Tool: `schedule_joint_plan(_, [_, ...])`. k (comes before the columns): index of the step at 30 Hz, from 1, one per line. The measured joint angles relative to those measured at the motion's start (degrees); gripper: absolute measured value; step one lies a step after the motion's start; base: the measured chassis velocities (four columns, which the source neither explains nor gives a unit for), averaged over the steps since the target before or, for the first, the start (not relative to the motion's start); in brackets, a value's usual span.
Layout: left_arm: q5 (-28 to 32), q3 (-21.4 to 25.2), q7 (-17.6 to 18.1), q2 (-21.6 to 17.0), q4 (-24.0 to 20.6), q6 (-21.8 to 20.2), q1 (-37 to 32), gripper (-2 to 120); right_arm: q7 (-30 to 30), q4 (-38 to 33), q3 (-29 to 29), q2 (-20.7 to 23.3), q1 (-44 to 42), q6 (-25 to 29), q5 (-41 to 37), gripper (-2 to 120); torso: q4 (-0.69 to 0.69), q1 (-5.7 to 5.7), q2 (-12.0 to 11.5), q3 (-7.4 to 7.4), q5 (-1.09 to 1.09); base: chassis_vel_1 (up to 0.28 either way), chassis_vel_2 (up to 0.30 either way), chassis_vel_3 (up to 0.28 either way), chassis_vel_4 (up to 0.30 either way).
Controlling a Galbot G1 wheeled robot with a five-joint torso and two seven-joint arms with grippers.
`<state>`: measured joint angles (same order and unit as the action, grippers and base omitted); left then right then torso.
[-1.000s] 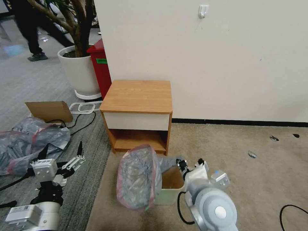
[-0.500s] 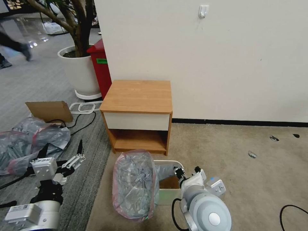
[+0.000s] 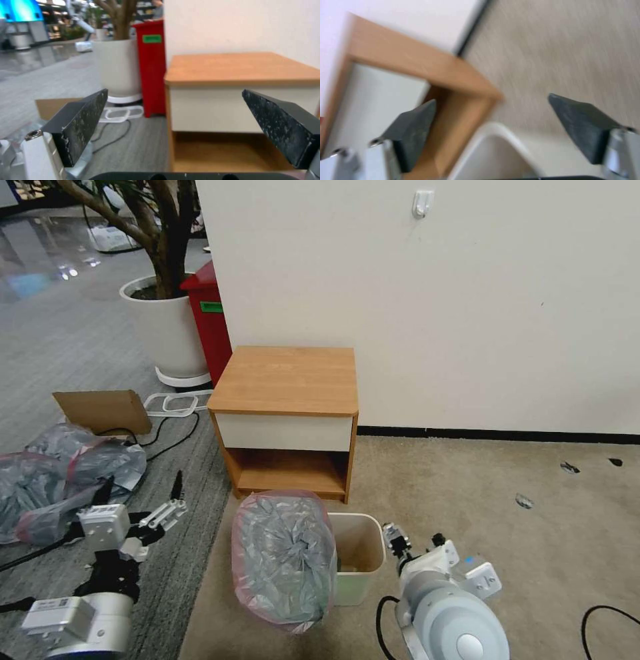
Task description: Pick up the garbage bag from the table and place it over the trash can.
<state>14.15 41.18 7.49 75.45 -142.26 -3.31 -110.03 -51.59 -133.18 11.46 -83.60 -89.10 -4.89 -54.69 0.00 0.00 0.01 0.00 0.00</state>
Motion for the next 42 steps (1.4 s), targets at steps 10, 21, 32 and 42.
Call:
schedule_joint_plan(10, [-4.2,-7.39,-1.85,-3.84,7.33,0.82,1.73,100,36.26,8.65,10.6,1.23,-7.08,9.14,32.13,100,0.0,0.0,-0.01,0.0,0.0,0.0,0.0,0.0,0.0])
schedule_joint_plan(21, [-5.41,-15.6,-0.37,-6.81,13.18,-4.0,7.27,100,37.91,10.18,10.3,2.47,-9.59,16.75,38.93,100,0.0,0.0,-0.01,0.0,0.0,0.0,0.0,0.0,0.0])
schedule_joint_plan(32, [-4.99,-21.79,5.71,-8.82,16.8,-13.55,12.43,75,36.1,8.45,10.06,1.5,-11.5,17.24,39.59,100,0.0,0.0,-0.01,0.0,-0.01,0.0,0.0,0.0,0.0])
schedule_joint_plan(42, [-4.82,-26.13,7.47,-8.96,21.02,-14.67,15.6,53,35.6,7.84,8.53,-0.31,-12.16,16.96,41.24,100,0.0,0.0,-0.01,0.0,0.0,0.0,0.0,0.0,0.0])
